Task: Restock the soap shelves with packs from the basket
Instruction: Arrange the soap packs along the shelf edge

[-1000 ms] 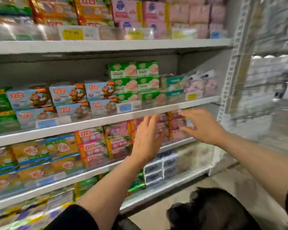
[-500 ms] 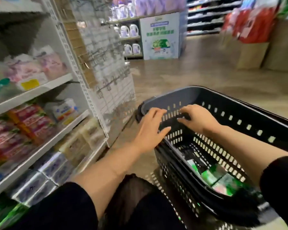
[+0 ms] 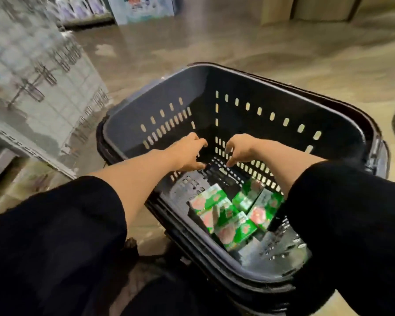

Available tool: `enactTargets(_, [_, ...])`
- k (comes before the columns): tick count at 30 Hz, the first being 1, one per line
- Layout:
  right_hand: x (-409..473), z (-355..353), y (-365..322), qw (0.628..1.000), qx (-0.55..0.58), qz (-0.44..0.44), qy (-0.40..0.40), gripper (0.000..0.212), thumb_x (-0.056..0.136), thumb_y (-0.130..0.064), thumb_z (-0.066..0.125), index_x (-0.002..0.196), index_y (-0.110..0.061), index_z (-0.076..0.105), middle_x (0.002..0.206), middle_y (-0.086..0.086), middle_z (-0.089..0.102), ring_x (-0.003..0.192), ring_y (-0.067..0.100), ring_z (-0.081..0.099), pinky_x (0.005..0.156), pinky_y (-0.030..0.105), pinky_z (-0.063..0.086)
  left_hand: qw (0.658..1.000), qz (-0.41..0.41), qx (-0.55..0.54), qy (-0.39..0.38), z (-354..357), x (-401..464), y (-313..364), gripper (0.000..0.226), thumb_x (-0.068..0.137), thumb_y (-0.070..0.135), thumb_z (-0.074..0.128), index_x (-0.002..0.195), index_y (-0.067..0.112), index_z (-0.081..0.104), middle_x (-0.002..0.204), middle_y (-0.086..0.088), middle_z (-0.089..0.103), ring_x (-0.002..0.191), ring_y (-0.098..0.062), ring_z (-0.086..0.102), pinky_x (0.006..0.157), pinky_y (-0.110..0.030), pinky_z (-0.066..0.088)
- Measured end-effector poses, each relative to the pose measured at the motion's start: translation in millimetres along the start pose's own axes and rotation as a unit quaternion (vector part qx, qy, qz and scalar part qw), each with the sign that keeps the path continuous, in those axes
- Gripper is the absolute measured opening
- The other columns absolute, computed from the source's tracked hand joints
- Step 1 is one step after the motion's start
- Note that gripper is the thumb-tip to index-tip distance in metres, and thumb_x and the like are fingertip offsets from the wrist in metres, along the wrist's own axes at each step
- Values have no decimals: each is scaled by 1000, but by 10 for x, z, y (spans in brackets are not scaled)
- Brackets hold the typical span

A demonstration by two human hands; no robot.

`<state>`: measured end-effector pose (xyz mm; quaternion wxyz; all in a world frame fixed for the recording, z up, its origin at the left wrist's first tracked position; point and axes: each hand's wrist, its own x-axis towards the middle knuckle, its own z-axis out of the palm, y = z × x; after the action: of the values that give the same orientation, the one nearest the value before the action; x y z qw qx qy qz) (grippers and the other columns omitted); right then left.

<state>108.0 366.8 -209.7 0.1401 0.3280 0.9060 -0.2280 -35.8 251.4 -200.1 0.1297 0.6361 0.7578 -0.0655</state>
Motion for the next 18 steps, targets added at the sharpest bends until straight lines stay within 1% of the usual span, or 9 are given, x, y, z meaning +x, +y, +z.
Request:
enactTargets(3, [228,236,124,999,18,41,-11,45,76,-27,79,116,-9,68,118,7,64,110,25,59,90,30,49,999,10,-3,-44,141,305,-34,72,85,33,72,145,16,35,141,-11,36,126,-30,46,106,-39,39])
enactTargets(6, [365,657,331,990,70,120,-13,40,74,-23,78,110,-7,68,111,10,67,107,27,61,84,28,49,996,22,8,-82,263,603,-25,72,85,30,71,145,13,34,141,-12,36,126,-31,45,104,-39,39])
enactTargets(9, [401,1111,499,958,149,241,38,34,79,-20,69,109,-5,61,114,14,64,107,31,61,84,33,49,993,38,-8,-108,456,899,-8,63,83,26,73,135,9,43,132,-14,44,122,-31,48,101,-36,41])
enactTargets(12, [409,1495,617,921,185,334,78,34,84,-20,65,115,-9,57,119,14,59,109,33,59,87,37,50,989,37,-10,-141,808,1064,65,54,81,19,70,128,7,46,127,-14,48,120,-33,50,97,-36,45])
enactTargets(14, [410,1673,693,911,195,359,58,41,83,-26,67,120,-13,55,117,10,60,109,31,60,88,37,51,979,47,15,-196,1115,1103,106,58,81,17,69,131,6,41,129,-16,46,122,-36,49,97,-40,45])
enactTargets(15, [412,1748,733,909,197,365,43,45,82,-28,69,122,-16,54,118,8,60,111,29,58,92,38,50,972,54,32,-226,1254,1123,121,61,81,17,70,133,5,38,130,-17,45,122,-37,49,97,-41,44])
enactTargets(16, [403,1805,766,909,194,366,34,54,78,-29,72,127,-19,50,123,6,57,117,28,54,97,39,46,965,60,46,-253,1367,1146,131,65,80,17,72,132,4,36,130,-19,45,121,-37,49,96,-41,44])
enactTargets(17, [399,1851,794,913,185,362,34,68,74,-32,76,133,-24,43,133,5,50,127,26,46,105,41,39,958,64,54,-275,1470,1173,130,68,78,18,75,131,2,35,129,-20,46,121,-38,50,95,-42,45])
enactTargets(18, [395,1884,813,919,173,352,38,83,70,-34,80,139,-27,34,143,3,38,137,24,32,111,42,29,953,63,53,-291,1547,1191,134,71,76,21,78,129,2,35,128,-20,47,120,-38,50,95,-43,46])
